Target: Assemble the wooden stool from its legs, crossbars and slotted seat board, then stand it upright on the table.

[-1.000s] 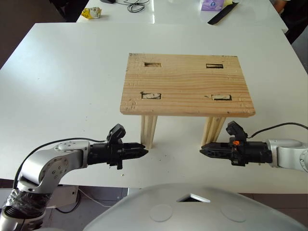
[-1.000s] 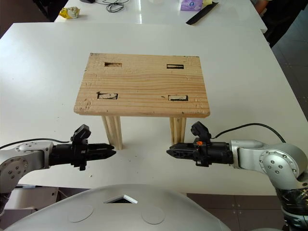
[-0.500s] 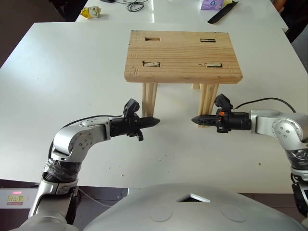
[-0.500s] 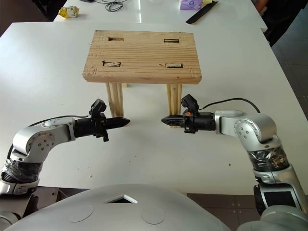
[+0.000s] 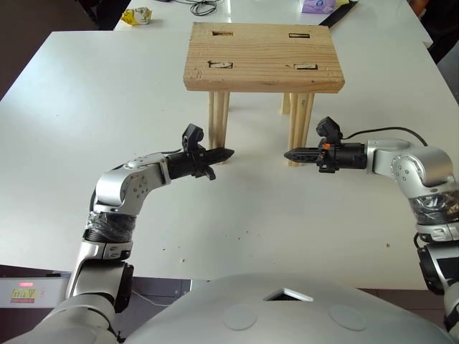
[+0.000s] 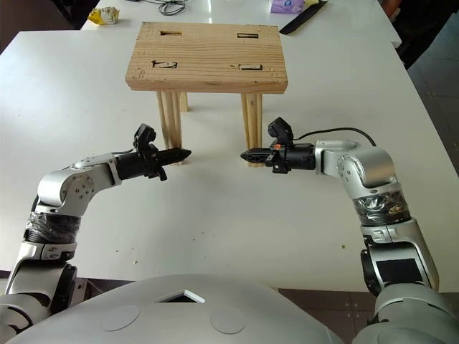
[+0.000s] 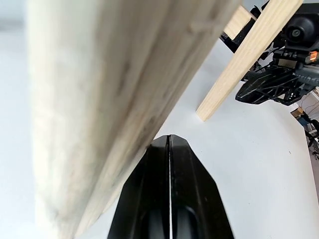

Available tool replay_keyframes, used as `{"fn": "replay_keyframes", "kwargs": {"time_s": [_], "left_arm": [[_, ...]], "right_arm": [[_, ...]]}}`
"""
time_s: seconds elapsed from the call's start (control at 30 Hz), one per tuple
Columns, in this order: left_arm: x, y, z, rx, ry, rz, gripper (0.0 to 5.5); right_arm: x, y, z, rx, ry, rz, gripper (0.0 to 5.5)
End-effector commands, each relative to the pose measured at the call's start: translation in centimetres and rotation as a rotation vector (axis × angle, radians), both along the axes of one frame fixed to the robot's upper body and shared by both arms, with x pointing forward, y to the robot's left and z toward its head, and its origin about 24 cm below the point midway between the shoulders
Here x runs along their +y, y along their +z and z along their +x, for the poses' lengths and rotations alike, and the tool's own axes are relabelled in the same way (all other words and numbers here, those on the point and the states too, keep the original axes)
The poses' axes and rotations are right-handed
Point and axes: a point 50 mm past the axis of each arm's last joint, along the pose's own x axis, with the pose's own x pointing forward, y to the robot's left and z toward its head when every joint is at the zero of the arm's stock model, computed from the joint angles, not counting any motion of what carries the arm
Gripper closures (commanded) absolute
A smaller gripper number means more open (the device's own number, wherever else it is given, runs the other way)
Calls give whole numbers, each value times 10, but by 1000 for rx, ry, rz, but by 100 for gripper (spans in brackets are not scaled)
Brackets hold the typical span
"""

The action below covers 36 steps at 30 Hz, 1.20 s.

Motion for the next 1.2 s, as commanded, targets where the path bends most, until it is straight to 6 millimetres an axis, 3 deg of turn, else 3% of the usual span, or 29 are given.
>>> {"fn": "replay_keyframes", "kwargs": {"time_s": [0.03, 0.17, 0.27, 0.4, 0.53, 0.7, 1.0, 1.2], "left_arm": [[33, 15, -14, -111, 120, 100, 549], [53, 26, -34, -204, 237, 160, 549], [62, 26, -42, -282, 339, 169, 549], [74, 3, -27, -338, 586, 195, 549], [75, -32, -11, -409, 758, 287, 549], [62, -56, 3, -447, 798, 305, 549], [36, -76, 33, -434, 760, 327, 549], [30, -83, 45, -433, 838, 386, 549]], "right_arm": [[-26, -7, -36, -40, -64, -144, 549], [-45, -15, -68, -64, -153, -239, 549], [-57, -19, -77, -103, -296, -259, 549], [-70, -34, -44, -246, -696, -193, 549], [-62, -57, -13, -333, -912, -124, 549], [-49, -73, 8, -383, -981, -52, 549], [-29, -96, 29, -484, -966, -162, 549], [-32, -107, 32, -549, -1082, -280, 549]]}}
